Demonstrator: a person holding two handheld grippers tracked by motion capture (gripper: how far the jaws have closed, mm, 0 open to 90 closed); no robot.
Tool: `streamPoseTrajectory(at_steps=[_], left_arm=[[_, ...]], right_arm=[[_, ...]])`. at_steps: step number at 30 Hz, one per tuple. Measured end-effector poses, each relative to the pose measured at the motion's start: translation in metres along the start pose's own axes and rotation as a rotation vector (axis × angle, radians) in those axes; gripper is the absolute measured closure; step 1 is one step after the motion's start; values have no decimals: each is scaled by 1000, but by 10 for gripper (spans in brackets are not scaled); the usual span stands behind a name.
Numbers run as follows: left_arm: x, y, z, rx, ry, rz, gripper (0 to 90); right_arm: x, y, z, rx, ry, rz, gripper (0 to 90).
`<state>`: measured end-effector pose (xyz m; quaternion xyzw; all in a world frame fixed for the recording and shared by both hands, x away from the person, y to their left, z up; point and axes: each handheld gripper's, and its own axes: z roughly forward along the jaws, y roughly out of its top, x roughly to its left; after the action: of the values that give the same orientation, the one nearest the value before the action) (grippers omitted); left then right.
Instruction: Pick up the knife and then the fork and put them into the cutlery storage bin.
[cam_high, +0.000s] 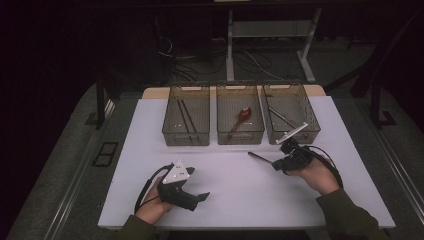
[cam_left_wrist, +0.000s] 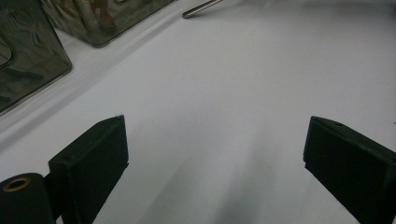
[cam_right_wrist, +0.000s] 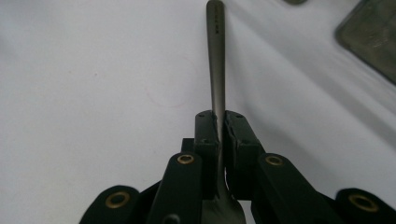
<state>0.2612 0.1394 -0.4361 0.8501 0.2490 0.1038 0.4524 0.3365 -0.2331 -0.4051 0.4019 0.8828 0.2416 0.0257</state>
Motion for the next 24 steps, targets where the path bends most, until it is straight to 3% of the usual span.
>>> streamPoseTrajectory(at_steps=[18, 24], left_arm=[[0, 0, 0, -1, 0, -1, 58], [0, 0, 0, 0, 0, -2, 57]], right_arm=[[-9, -4, -36, -155, -21, -3, 844], [-16, -7, -53, -205, -27, 26, 844]])
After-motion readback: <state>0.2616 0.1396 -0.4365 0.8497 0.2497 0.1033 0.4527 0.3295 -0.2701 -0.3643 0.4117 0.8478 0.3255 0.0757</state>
